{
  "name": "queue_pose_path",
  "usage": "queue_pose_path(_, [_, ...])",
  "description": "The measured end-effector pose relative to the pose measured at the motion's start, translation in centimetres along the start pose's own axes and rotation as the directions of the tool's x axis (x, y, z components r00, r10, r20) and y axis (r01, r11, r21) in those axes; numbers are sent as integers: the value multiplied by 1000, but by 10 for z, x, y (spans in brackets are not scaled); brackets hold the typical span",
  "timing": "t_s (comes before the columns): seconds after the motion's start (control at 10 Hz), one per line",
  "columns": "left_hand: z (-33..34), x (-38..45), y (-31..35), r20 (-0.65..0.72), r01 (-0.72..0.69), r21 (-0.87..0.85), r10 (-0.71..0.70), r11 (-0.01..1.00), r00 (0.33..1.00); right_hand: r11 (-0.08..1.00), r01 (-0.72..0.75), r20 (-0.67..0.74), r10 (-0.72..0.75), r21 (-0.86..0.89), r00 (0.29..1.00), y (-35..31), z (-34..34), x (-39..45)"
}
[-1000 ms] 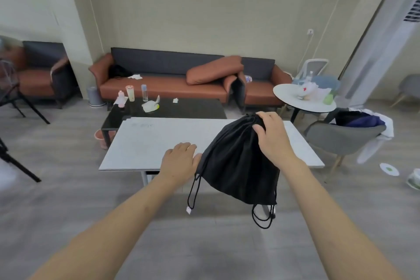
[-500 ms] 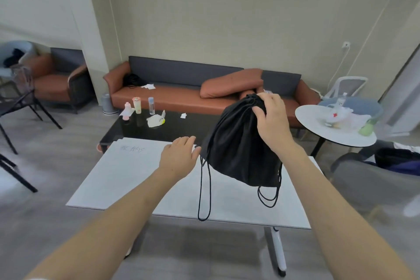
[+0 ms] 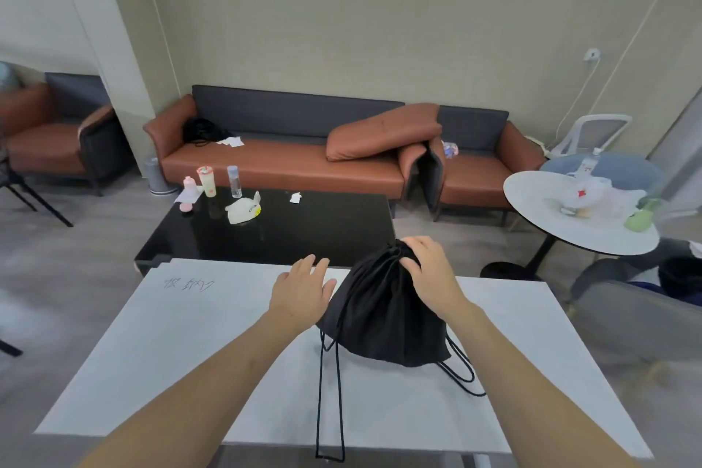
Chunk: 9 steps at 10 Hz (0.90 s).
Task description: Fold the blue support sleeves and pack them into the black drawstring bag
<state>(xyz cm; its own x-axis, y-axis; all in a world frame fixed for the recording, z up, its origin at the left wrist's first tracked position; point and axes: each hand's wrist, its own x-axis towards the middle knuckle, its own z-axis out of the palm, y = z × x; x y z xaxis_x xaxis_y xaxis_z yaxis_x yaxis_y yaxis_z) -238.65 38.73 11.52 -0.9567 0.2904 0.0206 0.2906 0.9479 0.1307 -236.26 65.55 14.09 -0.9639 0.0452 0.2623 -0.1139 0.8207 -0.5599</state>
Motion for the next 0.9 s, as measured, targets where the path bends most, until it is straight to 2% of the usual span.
queue_pose_path(0.1, [21,14,-2,63,-12,10,11,1000,998,996,-77,177,83,-40,981,22,41,-6])
queue_pose_path(0.3, [53,28,-8,149,-20,28,15,999,989,980,-186,313,200,-75,929,50,80,-11])
queue_pose_path(0.5, [59,32,1,203,-32,21,27,999,979,977,-183,375,210,-107,903,56,81,-8])
queue_pose_path(0.7, [53,20,7,204,-32,26,26,999,979,978,-158,375,198,-137,905,53,67,-17])
queue_pose_path(0.9, [41,-12,21,161,-17,45,9,999,987,987,-90,241,121,-135,963,42,39,-36])
